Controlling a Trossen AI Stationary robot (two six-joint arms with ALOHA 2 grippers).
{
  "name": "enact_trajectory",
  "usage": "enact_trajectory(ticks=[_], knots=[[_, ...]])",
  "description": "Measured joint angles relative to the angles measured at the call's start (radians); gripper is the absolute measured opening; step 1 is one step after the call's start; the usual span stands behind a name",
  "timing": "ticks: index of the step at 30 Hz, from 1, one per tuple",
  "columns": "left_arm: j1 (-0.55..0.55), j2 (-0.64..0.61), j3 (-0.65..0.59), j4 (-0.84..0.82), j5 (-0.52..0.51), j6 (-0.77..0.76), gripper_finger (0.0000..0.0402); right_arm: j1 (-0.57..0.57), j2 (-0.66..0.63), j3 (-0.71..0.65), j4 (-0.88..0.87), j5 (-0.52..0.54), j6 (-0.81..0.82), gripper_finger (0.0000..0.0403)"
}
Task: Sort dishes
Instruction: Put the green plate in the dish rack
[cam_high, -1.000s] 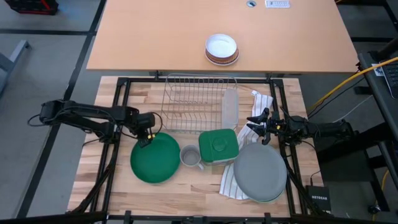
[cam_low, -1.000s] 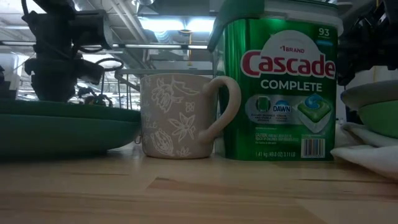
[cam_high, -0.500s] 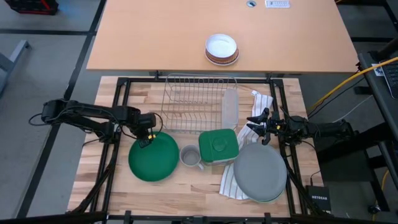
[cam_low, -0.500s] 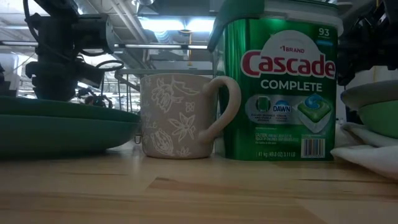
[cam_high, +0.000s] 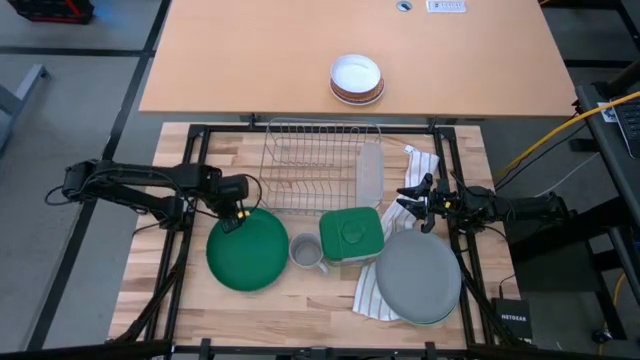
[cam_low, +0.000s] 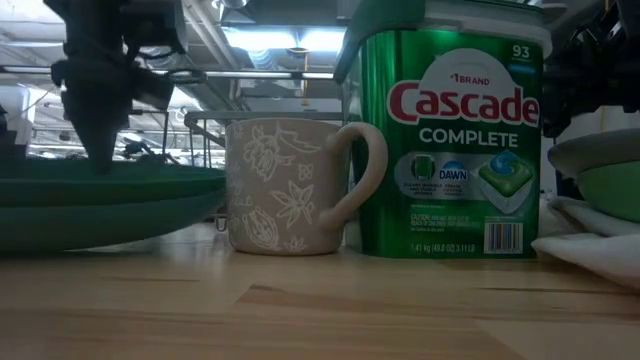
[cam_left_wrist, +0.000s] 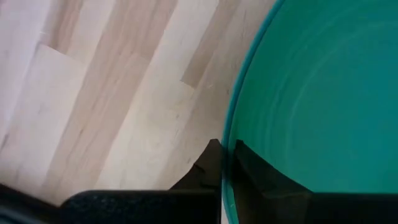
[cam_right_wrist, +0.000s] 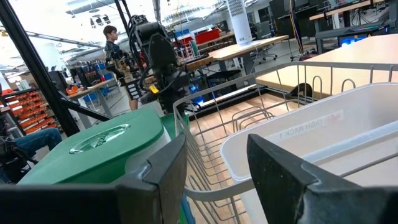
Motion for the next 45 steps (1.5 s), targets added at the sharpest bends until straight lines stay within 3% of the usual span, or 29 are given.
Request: enact_trajectory(ticks=[13, 27, 45], knots=[[-0.100, 0.004, 0.065, -0.055, 0.006, 0.049, 0.0002, 0.000, 0.000, 0.000, 0.001, 0.000, 0.000, 0.0172], [-0.181, 0.081, -0.079, 0.139, 0.014, -0.125, 0.0005, 0.000, 0.000, 0.000, 0.001, 0.000, 0.001, 0.0172], [-0.180, 0.113, -0.087, 0.153, 0.002, -0.160, 0.0007, 0.000, 0.000, 0.000, 0.001, 0.000, 0.001, 0.0172]])
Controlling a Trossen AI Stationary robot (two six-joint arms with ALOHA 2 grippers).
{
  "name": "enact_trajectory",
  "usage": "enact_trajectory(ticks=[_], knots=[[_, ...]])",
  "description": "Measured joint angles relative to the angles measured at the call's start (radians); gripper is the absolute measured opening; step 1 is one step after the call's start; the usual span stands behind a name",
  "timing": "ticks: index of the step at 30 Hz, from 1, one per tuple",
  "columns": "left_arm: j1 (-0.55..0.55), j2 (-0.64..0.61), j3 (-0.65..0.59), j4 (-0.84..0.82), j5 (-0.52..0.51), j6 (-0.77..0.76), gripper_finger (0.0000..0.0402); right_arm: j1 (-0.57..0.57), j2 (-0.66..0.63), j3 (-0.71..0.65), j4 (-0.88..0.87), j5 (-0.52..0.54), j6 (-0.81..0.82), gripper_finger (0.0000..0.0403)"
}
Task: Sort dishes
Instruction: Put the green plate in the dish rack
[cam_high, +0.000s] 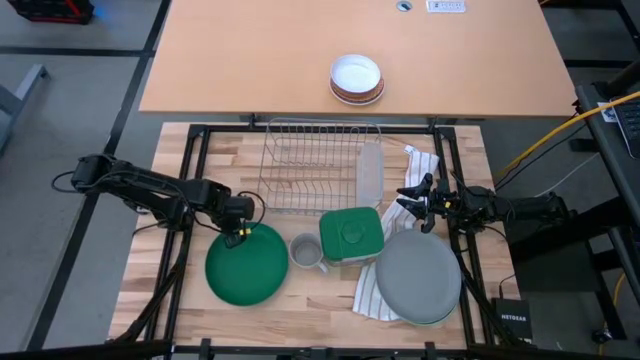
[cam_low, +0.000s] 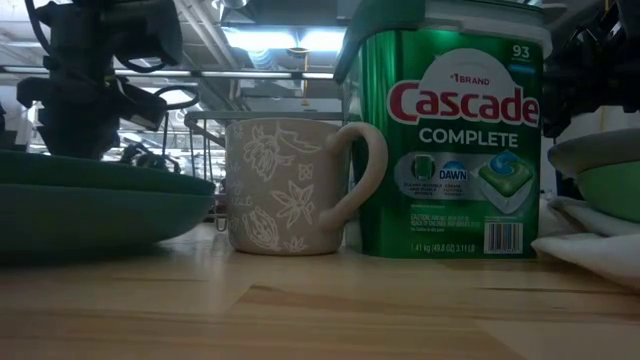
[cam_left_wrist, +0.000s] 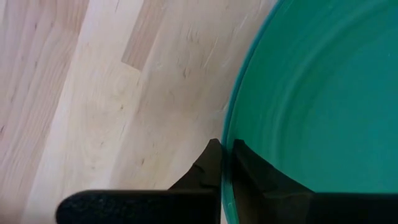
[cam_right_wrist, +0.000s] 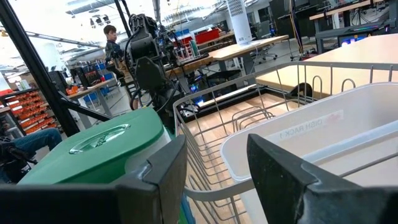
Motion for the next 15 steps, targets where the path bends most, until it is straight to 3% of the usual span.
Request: enact_trajectory(ticks=[4, 11, 15], knots=[[0.000, 0.000, 0.000, 0.019, 0.000, -0.001, 0.0016, 0.000, 0.000, 0.000, 0.000, 0.000, 0.000, 0.0172], [0.000, 0.000, -0.001, 0.031, -0.008, 0.006, 0.0068, 0.000, 0.000, 0.000, 0.000, 0.000, 0.000, 0.0172], [0.000, 0.000, -0.001, 0.031, -0.015, -0.013, 0.0065, 0.000, 0.000, 0.000, 0.000, 0.000, 0.000, 0.0172]])
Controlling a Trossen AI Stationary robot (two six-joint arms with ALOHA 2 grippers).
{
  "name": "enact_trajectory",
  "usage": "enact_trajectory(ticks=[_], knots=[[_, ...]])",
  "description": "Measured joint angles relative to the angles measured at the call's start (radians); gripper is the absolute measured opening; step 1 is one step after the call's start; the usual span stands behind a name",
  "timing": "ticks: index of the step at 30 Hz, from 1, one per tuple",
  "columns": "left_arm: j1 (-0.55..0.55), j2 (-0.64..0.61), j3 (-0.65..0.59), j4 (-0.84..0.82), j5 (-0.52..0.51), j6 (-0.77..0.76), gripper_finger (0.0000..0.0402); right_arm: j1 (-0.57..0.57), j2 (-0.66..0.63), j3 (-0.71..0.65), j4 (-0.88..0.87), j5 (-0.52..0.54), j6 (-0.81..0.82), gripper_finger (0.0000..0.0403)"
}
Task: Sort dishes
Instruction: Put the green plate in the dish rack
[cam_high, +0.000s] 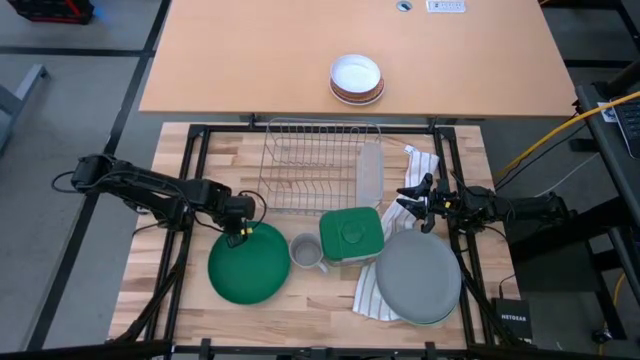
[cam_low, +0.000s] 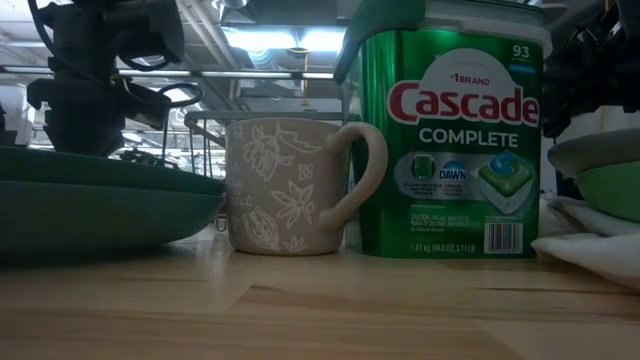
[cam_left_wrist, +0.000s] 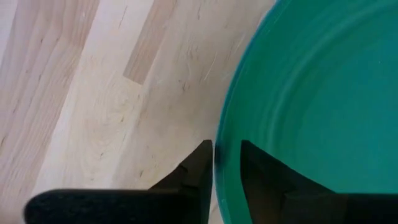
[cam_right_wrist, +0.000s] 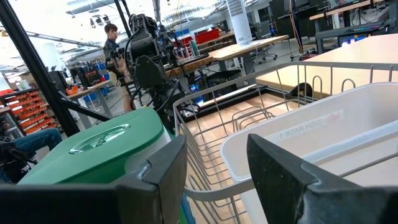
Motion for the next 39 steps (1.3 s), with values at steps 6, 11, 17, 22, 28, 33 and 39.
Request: enact_trajectory(ticks=[6, 11, 17, 22, 28, 33, 39], knots=[[0.000, 0.000, 0.000, 0.000, -0.002, 0.012, 0.0031, 0.000, 0.000, 0.000, 0.000, 0.000, 0.000, 0.0172], [0.000, 0.000, 0.000, 0.000, -0.001, 0.013, 0.0016, 0.000, 0.000, 0.000, 0.000, 0.000, 0.000, 0.0172], [0.000, -0.001, 0.000, 0.000, -0.001, 0.019, 0.0003, 0.000, 0.000, 0.000, 0.000, 0.000, 0.000, 0.0172], [0.000, -0.009, 0.002, -0.001, -0.001, 0.027, 0.0001, 0.000, 0.000, 0.000, 0.000, 0.000, 0.000, 0.0172], [0.000, -0.015, 0.048, -0.003, 0.000, 0.054, 0.0000, 0.000, 0.000, 0.000, 0.000, 0.000, 0.042, 0.0172], [0.000, -0.014, 0.084, 0.000, 0.000, 0.158, 0.0000, 0.000, 0.000, 0.000, 0.000, 0.000, 0.045, 0.0172], [0.000, -0.014, 0.125, -0.047, -0.069, 0.256, 0.0000, 0.000, 0.000, 0.000, 0.000, 0.000, 0.045, 0.0172]])
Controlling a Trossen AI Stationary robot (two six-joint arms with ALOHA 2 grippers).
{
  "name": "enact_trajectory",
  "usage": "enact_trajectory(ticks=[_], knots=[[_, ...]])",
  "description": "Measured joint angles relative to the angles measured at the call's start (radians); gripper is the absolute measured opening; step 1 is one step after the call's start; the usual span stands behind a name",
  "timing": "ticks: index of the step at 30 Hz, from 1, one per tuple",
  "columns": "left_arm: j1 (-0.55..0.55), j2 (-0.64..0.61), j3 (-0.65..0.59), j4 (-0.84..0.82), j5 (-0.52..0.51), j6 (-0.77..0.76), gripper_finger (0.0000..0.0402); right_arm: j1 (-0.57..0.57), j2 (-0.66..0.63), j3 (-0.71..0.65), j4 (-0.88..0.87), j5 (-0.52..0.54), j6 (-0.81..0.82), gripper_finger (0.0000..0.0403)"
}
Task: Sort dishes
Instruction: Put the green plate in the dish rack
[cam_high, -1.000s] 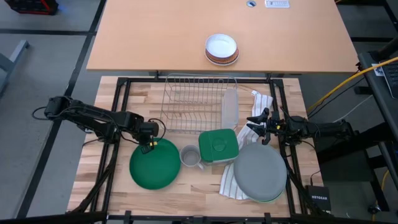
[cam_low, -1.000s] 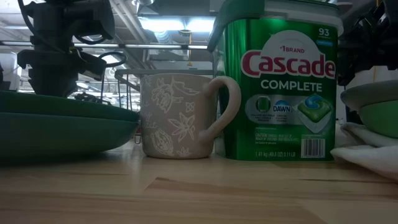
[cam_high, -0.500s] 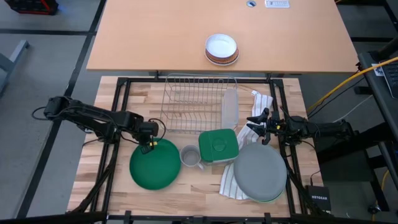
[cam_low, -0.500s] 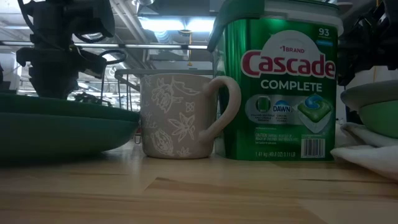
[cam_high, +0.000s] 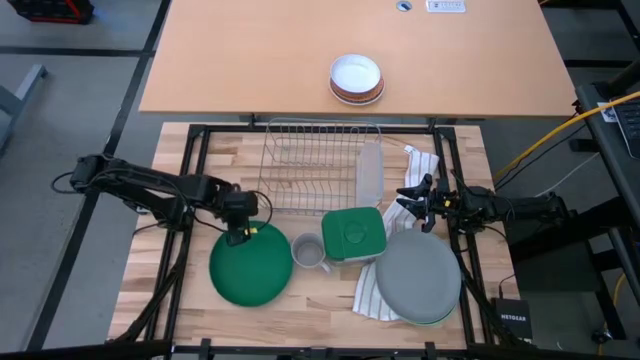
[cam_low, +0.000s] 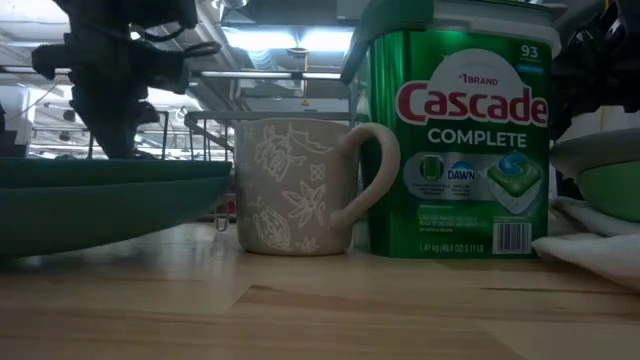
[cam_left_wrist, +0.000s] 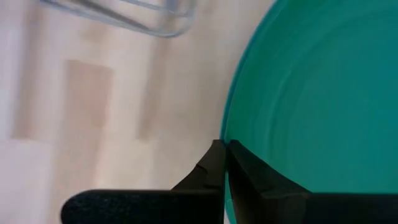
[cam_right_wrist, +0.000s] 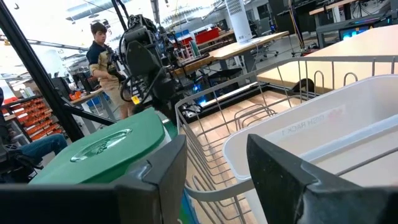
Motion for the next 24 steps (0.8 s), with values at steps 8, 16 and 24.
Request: enact_trajectory(ticks=[8, 16, 24], knots=[[0.000, 0.000, 0.031, -0.235, -0.025, -0.248, 0.0000, 0.000, 0.000, 0.000, 0.000, 0.000, 0.000, 0.0172], [-0.023, 0.000, 0.031, -0.075, 0.295, -0.221, 0.0000, 0.000, 0.000, 0.000, 0.000, 0.000, 0.000, 0.0172], [-0.051, 0.000, 0.031, 0.011, 0.252, -0.130, 0.0000, 0.000, 0.000, 0.000, 0.002, 0.000, 0.000, 0.0172]])
